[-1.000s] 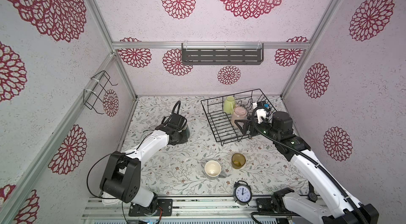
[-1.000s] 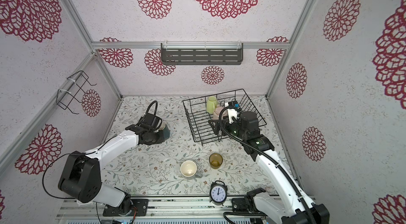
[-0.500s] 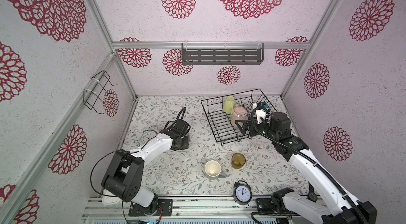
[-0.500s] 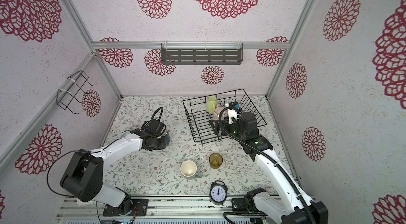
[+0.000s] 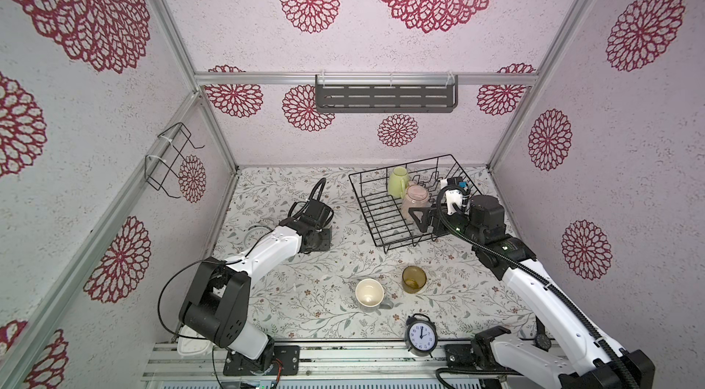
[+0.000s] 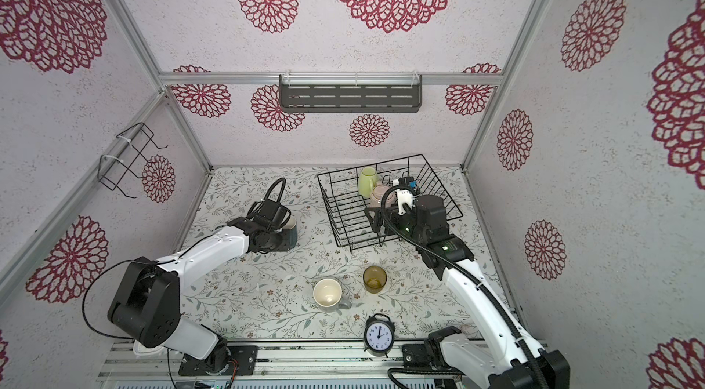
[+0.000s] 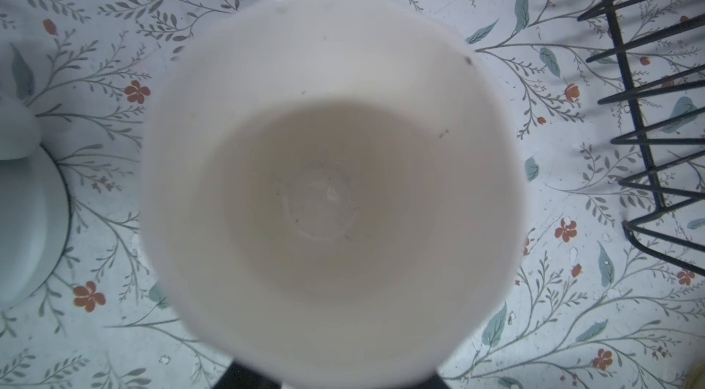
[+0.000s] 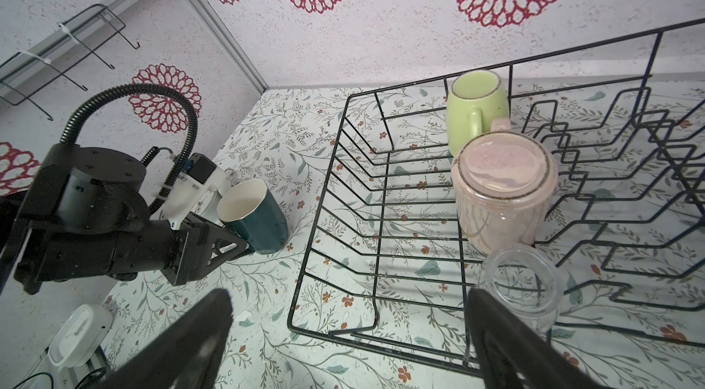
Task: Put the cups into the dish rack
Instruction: 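Lower the left gripper into the dark green mug and grasp its rim, then lift the dark green mug with the left gripper while the right withdraws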
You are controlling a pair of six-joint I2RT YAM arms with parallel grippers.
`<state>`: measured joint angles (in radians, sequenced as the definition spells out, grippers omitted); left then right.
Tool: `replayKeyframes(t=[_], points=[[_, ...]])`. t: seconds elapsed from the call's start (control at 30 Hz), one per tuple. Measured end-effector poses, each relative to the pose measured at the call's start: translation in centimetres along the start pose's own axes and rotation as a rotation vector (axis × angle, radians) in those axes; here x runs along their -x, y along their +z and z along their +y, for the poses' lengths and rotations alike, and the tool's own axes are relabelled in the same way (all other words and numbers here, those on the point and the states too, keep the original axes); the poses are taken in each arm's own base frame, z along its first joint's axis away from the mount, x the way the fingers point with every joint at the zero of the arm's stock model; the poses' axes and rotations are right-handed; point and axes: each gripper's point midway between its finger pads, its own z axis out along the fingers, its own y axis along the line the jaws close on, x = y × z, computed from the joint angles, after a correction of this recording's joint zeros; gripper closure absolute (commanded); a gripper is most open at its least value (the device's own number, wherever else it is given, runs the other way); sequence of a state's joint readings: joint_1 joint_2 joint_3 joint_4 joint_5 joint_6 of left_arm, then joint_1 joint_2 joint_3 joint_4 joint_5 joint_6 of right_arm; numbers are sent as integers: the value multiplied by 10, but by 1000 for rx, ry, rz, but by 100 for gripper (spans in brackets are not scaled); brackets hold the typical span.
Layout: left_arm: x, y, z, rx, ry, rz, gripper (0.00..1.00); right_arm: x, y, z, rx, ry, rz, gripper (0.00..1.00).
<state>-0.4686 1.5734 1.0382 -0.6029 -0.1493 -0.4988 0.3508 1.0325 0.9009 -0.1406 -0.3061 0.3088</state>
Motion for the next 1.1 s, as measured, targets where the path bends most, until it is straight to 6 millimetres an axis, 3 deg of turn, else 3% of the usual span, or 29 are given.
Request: replayKeyframes(t=[0.13,0.27,0.43,0.57,0.87,1.1], points=[[2,9,-1,20,3,23,61,0,0,-1,-7,7,-2,1],[-4,20,0,47,7,58,70,1,0,-2,-13,10,-4,1],[-9,24,0,56,7,75,93,1,0,-3,-16,10,-4,1],[-10,24,1,58,4,77,100,0,0,-3,-17,10,-3,1],[-9,21,0,52,3,70,100,-1,3,-3,-15,27,4,1],[-2,-3,-4,3,-8,31,100,-2,4,-4,-16,29,8,1]])
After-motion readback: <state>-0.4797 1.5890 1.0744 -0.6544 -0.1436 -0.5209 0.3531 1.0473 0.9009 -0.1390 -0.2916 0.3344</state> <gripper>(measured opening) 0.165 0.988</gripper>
